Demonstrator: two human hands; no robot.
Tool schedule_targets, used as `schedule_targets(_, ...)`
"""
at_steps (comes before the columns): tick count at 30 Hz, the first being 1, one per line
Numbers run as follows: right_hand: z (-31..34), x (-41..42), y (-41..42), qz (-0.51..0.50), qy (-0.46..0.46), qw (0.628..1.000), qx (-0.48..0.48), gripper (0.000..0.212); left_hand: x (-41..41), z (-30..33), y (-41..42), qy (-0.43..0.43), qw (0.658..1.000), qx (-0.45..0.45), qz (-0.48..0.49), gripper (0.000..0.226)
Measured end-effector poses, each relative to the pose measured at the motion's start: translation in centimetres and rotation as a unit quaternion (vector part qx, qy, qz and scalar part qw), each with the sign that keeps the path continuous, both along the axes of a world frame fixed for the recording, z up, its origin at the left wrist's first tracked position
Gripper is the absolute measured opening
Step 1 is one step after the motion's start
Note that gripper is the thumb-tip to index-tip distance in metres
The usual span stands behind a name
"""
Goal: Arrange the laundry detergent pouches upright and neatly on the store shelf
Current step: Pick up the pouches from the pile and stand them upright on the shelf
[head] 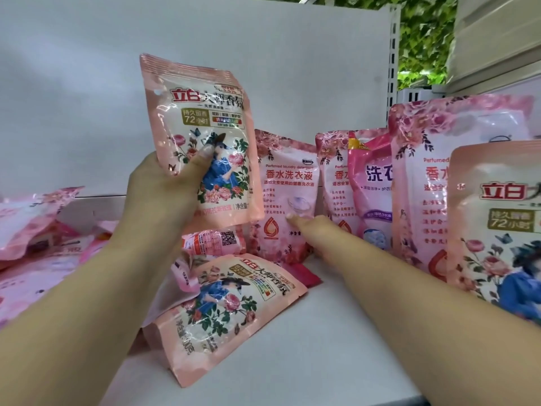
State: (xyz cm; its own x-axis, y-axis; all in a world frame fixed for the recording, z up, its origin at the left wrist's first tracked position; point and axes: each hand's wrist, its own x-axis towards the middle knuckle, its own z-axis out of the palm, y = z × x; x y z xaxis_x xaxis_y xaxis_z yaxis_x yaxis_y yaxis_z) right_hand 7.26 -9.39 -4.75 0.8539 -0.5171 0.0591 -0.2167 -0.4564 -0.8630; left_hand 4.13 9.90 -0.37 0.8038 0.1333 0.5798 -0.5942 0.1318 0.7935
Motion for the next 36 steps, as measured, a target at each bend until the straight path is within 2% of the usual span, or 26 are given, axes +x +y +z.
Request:
schedule_targets(6,0.8,-0.3,1.7,-0.007,0.126,0.975,-0.185,0.067,-0.3,0.0,-0.1,-0.002,1.000,0.000,0.001,0.013)
schedule_targets(9,1.8,-1.7,2.2,0.021,0.152,0.966,-0.210,0.061,-0.3,0.0,-0.1,0.004,1.000,0.000,-0.007,0.013)
schedule_targets(12,1.8,-2.9,1.8,0.056,0.148,0.972,-0.175,0.045,-0.4,-0.1,-0.2,0.013,1.000,0.015,-0.015,0.012)
schedule_targets(15,1.1,-3.0,1.4,0.060,0.152,0.983,-0.088,0.054,-0.4,-0.6,-0.5,0.021,0.999,0.041,-0.023,0.014)
schedule_targets(20,0.2,-2.3,0.7,0.065,0.199,0.977,-0.046,0.039,-0.7,-1.0,-1.2,0.005,0.997,0.078,-0.005,0.018)
schedule_targets(25,-0.1,-2.1,0.0,0.082,0.249,0.963,-0.053,0.038,-1.0,-0.5,-0.8,0.019,0.999,0.026,-0.013,0.016)
schedule_targets(29,-0.2,-2.2,0.0,0.087,0.250,0.958,-0.109,0.035,-0.9,-0.7,-0.8,0.020,0.999,0.046,-0.004,0.017)
schedule_targets(36,0.3,-2.3,0.2,0.098,0.167,0.979,0.070,0.013,-0.4,-0.6,-0.7,0.022,0.999,0.037,-0.012,0.015)
